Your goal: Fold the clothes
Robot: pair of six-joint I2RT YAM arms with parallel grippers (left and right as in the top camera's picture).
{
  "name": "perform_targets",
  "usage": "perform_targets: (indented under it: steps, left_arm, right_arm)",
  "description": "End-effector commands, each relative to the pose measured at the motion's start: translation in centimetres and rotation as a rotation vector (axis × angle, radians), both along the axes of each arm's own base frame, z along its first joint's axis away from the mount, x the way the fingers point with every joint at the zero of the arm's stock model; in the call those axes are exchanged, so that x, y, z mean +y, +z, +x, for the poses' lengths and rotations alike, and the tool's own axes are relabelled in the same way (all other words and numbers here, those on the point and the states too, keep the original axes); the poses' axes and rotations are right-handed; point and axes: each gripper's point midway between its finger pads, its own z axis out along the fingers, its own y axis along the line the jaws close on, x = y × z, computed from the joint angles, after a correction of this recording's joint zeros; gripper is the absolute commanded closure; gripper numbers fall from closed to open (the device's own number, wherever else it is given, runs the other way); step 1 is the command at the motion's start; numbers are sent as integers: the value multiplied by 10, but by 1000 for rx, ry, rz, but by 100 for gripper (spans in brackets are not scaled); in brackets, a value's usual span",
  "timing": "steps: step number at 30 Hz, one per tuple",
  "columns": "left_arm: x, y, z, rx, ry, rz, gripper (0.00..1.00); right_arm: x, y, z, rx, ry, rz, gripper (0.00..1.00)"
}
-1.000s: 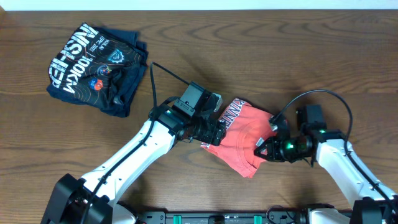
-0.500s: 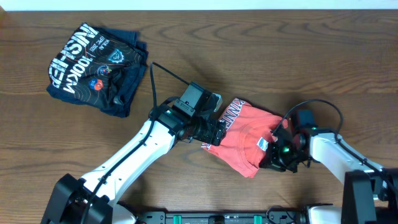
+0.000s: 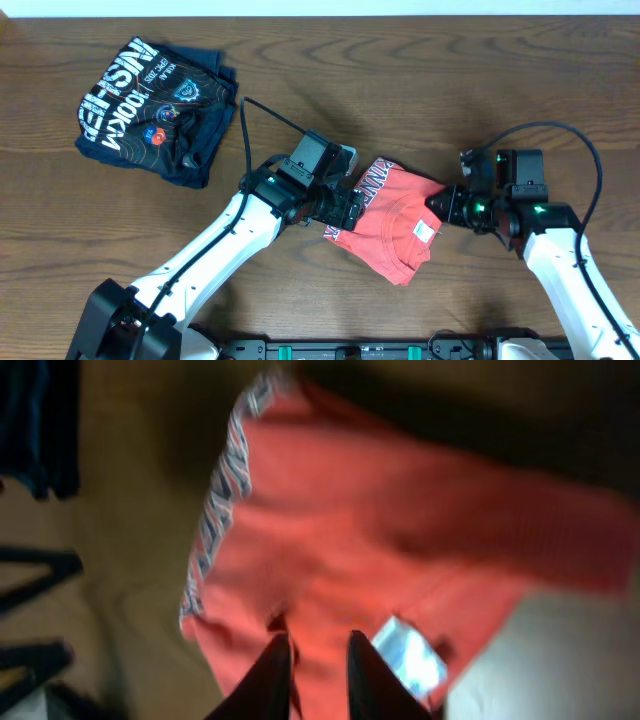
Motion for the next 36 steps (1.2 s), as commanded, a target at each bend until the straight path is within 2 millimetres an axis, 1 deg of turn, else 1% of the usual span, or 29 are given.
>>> perform_targets:
  steps: [1,3,5,7,8,9,10,11,12,13,14,15,17,19,21,24,26,27,29,31,32,36]
  left_arm:
    - [2,-9,0,6,-9,26,19]
    - [2,-13,0,15,-9,32,19]
    - [2,-17,0,26,-9,40,19]
    - [2,-21,-1,38,-11,45,19]
    - [2,-23,-1,42,-11,48,19]
    - [3,-24,-1,47,-11,51,19]
    - [3,-25,-2,50,-11,53,19]
    - [3,-26,-3,54,-11,55,19]
    - [3,-26,-4,59,-13,54,19]
    - [2,-25,-6,69,-19,46,19]
    - [0,-25,-8,78,-25,35,19]
    - [-1,-25,-10,88,-30,29,19]
    - [-3,-24,-14,103,-41,19,19]
    - [-4,-25,-17,108,-48,22,19]
    - [-7,-26,-20,114,-47,21,19]
    - [-13,-27,-22,110,-45,9,19]
    - [-15,-29,-23,112,-32,-1,19]
    - [-16,-31,-22,118,-14,-6,19]
    - [-12,-38,-23,171,95,-6,20]
    - [-4,-46,-24,228,226,8,19]
    - [-1,-49,-23,247,282,15,20]
    - [-5,-47,-18,234,303,-9,19]
  right_arm:
    - [3,-10,7,17,-21,15,79]
    - [8,-18,13,19,-10,21,80]
    - [14,-27,18,24,10,23,82]
    - [18,-42,23,41,23,12,86]
    - [16,-51,23,60,16,-9,89]
    - [9,-64,21,97,-6,-49,94]
    - [-2,-76,16,150,-53,-102,97]
    - [-20,-90,8,225,-134,-180,98]
    - [-38,-98,0,283,-212,-257,99]
    - [-52,-102,-4,298,-250,-321,99]
    - [-57,-101,-3,288,-250,-345,99]
    - [-57,-97,1,265,-225,-338,98]
    - [-43,-81,11,190,-131,-268,96]
    - [-26,-57,20,100,-41,-182,94]
    - [-6,-26,25,9,45,-83,94]
    - [18,7,21,-68,120,46,93]
    - [29,17,16,-82,159,95,92]
    - [32,17,13,-76,171,98,91]
    - [40,11,7,-54,199,97,90]
    - [49,2,0,-26,229,97,90]
    - [54,-8,-6,4,249,90,88]
    - [59,-39,-20,122,271,57,88]
